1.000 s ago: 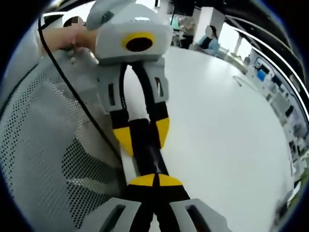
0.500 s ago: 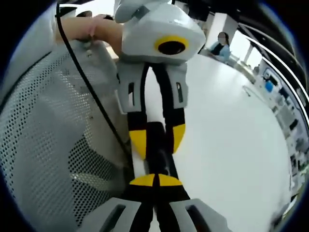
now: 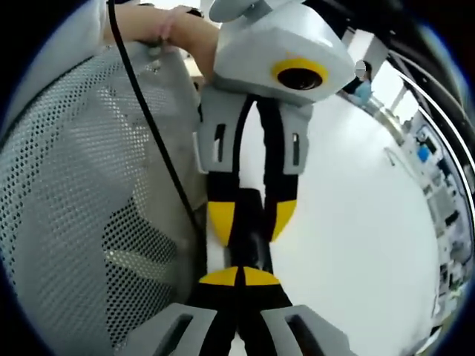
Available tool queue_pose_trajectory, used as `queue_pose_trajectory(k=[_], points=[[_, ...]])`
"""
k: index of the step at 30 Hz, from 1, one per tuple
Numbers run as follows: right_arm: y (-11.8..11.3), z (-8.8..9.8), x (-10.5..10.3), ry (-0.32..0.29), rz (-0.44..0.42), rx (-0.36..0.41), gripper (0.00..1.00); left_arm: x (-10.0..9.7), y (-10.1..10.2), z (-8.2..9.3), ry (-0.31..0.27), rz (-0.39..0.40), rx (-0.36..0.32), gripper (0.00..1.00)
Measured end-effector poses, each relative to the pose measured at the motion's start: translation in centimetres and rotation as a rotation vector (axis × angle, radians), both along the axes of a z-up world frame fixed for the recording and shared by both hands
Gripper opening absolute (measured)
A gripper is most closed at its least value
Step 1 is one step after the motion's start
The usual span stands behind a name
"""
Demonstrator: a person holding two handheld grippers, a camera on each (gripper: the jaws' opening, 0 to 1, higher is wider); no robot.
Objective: Press the specified remote control buttons in sequence, fully releasing each button before pressing the next.
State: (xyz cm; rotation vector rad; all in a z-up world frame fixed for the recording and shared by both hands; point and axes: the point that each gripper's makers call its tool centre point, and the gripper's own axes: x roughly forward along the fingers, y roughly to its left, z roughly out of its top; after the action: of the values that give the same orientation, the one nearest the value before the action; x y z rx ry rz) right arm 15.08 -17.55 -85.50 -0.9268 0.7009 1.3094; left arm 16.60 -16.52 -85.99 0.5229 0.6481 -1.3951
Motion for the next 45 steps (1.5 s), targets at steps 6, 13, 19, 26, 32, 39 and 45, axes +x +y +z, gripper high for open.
queue_pose_trajectory(k=[6, 13, 19, 26, 32, 39, 45], points=[[0.1, -0.1, -0.1, -0.004, 0.030, -0.007, 0.00, 0.0, 0.0, 0.0, -0.002, -0.003, 0.002, 0.24], [0.2, 0.1, 0.0, 0.047, -0.032, 0.070, 0.00, 0.0, 0.0, 0.0, -0.003, -0.004, -0.003, 0.24], [-0.3, 0.4, 0.6, 0.091, -0.175, 0.165, 0.00, 0.1, 0.0, 0.0, 0.005, 0.009, -0.007, 0.24], [-0.6, 0.9, 1.7, 0.127, -0.233, 0.171, 0.00, 0.1, 0.0, 0.1, 0.004, 0.007, -0.007, 0.24], [0.1, 0.3, 1.4, 0.112, -0.173, 0.127, 0.00, 0.1, 0.0, 0.0, 0.003, 0.006, -0.009, 0.24], [0.0, 0.4, 1.6, 0.181, -0.150, 0.100, 0.00, 0.1, 0.0, 0.0, 0.003, 0.007, -0.007, 0.24], [0.1, 0.3, 1.4, 0.164, -0.128, 0.058, 0.00, 0.1, 0.0, 0.0, 0.002, 0.005, -0.004, 0.24]])
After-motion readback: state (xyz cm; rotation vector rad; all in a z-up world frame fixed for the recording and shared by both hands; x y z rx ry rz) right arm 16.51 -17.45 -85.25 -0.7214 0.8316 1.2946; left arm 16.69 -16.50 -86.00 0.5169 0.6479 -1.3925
